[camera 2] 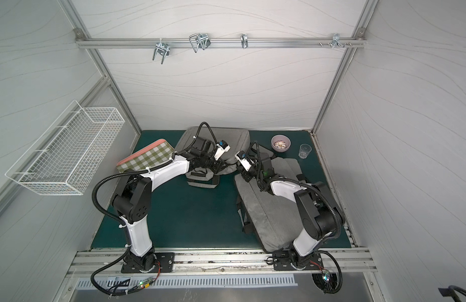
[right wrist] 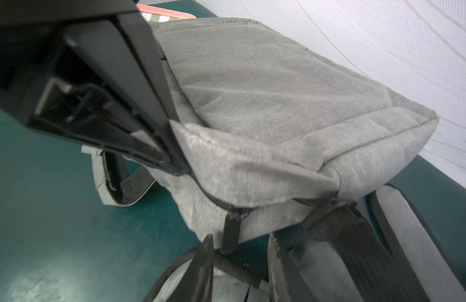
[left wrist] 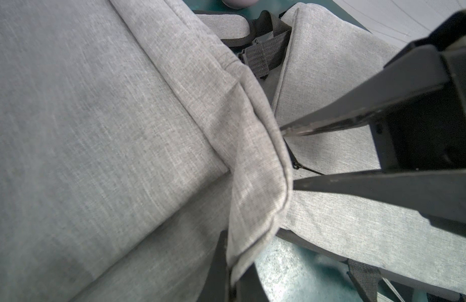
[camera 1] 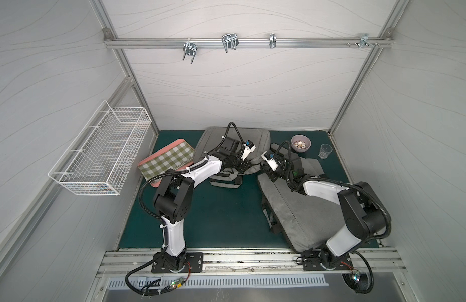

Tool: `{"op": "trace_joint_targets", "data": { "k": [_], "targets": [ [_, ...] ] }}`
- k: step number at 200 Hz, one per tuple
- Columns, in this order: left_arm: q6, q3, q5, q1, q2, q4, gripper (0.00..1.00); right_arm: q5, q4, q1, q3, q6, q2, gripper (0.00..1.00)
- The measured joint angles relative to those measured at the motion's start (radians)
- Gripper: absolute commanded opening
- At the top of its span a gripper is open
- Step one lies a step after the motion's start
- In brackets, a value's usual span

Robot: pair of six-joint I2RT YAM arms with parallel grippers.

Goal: Open the zippered laptop bag and take out the laptop
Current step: Unzip the zipper on the zippered laptop bag.

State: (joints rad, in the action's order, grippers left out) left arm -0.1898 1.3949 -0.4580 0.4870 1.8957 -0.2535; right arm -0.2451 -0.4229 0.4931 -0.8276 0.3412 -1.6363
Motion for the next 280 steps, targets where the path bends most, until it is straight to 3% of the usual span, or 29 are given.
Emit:
{"op": "trace_joint_targets", "data": {
  "k": [42, 136, 280],
  "targets": [
    [0.000, 0.014, -0.003, 0.000, 0.009, -0.011, 0.00, -0.006, -0.001, 0.024, -0.041, 0.011, -0.035, 0.30],
    [-0.001, 0.019, -0.004, -0.001, 0.013, -0.019, 0.01, 0.074, -0.007, 0.044, -0.025, 0.011, -0.034, 0.00],
    [-0.016, 0.036, -0.035, 0.006, 0.016, -0.063, 0.02, 0.045, 0.013, 0.044, 0.033, -0.003, 0.035, 0.06]
  ]
}}
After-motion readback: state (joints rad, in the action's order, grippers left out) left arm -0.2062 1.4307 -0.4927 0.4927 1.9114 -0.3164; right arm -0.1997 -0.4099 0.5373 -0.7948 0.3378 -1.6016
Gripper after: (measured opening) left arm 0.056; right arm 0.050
